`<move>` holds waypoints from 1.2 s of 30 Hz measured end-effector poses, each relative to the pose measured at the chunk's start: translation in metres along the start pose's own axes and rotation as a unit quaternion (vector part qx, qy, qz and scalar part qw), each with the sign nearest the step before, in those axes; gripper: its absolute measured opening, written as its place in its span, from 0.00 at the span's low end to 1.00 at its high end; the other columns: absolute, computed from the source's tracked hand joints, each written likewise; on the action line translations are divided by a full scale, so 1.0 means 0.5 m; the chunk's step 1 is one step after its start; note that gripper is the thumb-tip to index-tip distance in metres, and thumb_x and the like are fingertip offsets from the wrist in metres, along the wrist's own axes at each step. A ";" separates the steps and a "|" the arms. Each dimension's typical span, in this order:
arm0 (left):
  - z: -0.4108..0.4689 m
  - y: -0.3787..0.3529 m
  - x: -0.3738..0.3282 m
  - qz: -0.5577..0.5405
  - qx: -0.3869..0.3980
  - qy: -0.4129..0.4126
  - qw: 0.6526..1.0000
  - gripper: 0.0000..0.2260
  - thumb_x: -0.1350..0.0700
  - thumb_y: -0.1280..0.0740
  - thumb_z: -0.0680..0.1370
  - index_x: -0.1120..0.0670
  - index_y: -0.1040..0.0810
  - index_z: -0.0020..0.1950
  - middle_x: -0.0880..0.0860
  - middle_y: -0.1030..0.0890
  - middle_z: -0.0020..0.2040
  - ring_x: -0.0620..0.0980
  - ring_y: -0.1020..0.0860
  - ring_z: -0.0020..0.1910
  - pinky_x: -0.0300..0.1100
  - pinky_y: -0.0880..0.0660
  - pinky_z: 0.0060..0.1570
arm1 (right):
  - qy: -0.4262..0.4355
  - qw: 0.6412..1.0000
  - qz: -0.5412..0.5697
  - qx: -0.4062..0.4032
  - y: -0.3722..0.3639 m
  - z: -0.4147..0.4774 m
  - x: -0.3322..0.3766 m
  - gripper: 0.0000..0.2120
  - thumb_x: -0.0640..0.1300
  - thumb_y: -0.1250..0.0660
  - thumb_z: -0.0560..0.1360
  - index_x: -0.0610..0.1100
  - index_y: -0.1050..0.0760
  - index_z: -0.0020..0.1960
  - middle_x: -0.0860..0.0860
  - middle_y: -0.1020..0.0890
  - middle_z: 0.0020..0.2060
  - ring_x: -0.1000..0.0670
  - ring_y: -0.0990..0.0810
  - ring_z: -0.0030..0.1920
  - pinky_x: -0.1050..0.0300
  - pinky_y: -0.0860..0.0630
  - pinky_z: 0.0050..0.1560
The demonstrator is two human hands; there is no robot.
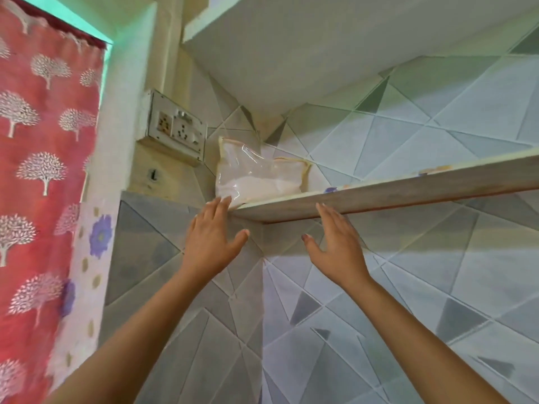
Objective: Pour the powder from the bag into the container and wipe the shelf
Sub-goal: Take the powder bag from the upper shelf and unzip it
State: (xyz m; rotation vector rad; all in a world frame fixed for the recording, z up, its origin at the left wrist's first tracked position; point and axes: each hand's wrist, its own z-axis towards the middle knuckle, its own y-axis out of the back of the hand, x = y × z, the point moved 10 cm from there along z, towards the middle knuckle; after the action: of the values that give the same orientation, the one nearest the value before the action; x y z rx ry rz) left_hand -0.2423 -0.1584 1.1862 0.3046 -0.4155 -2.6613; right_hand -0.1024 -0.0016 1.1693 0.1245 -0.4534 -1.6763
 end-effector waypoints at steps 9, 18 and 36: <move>0.197 -0.096 0.147 0.025 -0.014 0.011 1.000 0.30 0.45 0.37 0.76 0.53 0.43 0.75 0.54 0.37 0.74 0.55 0.37 0.72 0.51 0.40 0.70 | 0.029 0.996 -0.074 -0.046 -0.145 0.249 0.016 0.30 0.49 0.41 0.77 0.42 0.45 0.75 0.47 0.41 0.76 0.48 0.46 0.76 0.55 0.52 0.75; 0.384 -0.185 0.272 -0.013 -0.020 0.060 0.998 0.27 0.48 0.37 0.77 0.58 0.39 0.72 0.59 0.32 0.71 0.59 0.34 0.69 0.52 0.34 0.65 | 0.005 0.985 -0.167 -0.041 -0.257 0.441 -0.052 0.31 0.51 0.42 0.77 0.40 0.47 0.75 0.42 0.39 0.74 0.44 0.43 0.75 0.51 0.47 0.75; 0.630 -0.406 0.439 -0.326 -0.045 0.194 0.924 0.18 0.51 0.39 0.79 0.62 0.25 0.61 0.63 0.22 0.60 0.62 0.24 0.58 0.49 0.27 0.58 | -0.039 0.964 -0.254 -0.066 -0.344 0.538 -0.088 0.27 0.51 0.44 0.78 0.40 0.42 0.73 0.41 0.29 0.68 0.40 0.31 0.67 0.50 0.34 0.64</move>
State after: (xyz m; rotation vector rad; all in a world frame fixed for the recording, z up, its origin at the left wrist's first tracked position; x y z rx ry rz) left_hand -0.5995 -0.0046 1.3797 1.0811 -0.0591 -3.1208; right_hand -0.3452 0.1165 1.3451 0.0792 -0.3851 -2.2174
